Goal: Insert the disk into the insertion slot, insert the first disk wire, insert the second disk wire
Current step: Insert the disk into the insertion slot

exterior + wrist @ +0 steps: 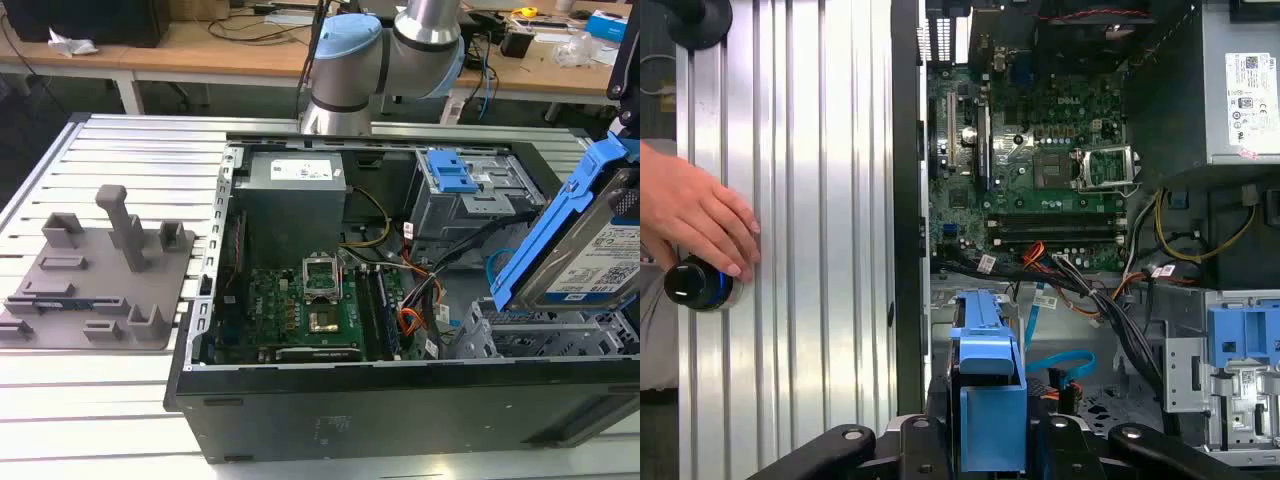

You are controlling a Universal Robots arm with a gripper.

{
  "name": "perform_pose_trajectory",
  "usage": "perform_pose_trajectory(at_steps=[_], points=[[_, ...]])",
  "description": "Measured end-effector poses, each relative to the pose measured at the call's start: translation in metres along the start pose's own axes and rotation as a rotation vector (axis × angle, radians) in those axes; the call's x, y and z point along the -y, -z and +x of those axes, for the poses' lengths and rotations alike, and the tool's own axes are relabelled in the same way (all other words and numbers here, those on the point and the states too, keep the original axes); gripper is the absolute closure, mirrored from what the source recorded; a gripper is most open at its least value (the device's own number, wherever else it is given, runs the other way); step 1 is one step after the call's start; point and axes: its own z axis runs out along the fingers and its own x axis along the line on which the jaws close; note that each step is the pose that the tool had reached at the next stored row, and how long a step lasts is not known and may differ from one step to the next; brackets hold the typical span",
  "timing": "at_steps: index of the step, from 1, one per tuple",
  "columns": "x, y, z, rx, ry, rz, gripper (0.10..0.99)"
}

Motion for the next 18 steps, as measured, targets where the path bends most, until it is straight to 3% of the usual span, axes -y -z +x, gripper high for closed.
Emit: perform_pose_trajectory(at_steps=[13,15,18], points=[[0.0000,0.0000,0.0000,0.0000,0.000,0.000,0.722],[0.0000,0.0000,0.0000,0.0069,0.000,0.002,0.722],[-0.0005,0.0000,0.0000,0.0276,0.001,0.014,0.722]])
